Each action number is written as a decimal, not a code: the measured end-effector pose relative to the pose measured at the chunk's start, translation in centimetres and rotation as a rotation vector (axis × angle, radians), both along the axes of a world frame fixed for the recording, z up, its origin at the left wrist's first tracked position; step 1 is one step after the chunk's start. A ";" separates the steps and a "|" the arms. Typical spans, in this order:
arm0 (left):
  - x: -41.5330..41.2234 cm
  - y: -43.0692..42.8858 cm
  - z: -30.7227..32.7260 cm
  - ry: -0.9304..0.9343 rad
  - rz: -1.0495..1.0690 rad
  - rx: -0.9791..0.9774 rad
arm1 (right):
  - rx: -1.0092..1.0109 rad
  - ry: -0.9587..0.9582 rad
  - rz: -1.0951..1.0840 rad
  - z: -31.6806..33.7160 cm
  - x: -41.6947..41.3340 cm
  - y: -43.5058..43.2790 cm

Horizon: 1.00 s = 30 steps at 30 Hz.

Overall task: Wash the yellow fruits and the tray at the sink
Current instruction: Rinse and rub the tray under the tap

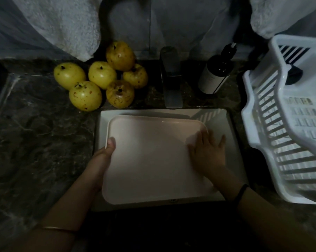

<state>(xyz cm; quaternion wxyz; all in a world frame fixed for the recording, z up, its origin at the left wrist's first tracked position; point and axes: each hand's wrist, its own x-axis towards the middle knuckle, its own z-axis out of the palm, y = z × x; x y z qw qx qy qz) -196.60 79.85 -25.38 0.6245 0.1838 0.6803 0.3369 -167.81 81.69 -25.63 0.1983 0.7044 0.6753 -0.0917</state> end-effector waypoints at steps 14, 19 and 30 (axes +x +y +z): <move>0.1 1.3 1.0 0.001 0.048 0.005 | -0.089 0.128 0.233 2.8 -5.2 -7.0; -0.1 1.2 0.5 0.017 0.041 -0.009 | 0.066 0.321 0.337 4.7 -10.5 -7.4; 1.1 0.8 -0.3 -0.214 0.093 -0.004 | 0.142 0.647 0.622 2.3 -15.4 -0.2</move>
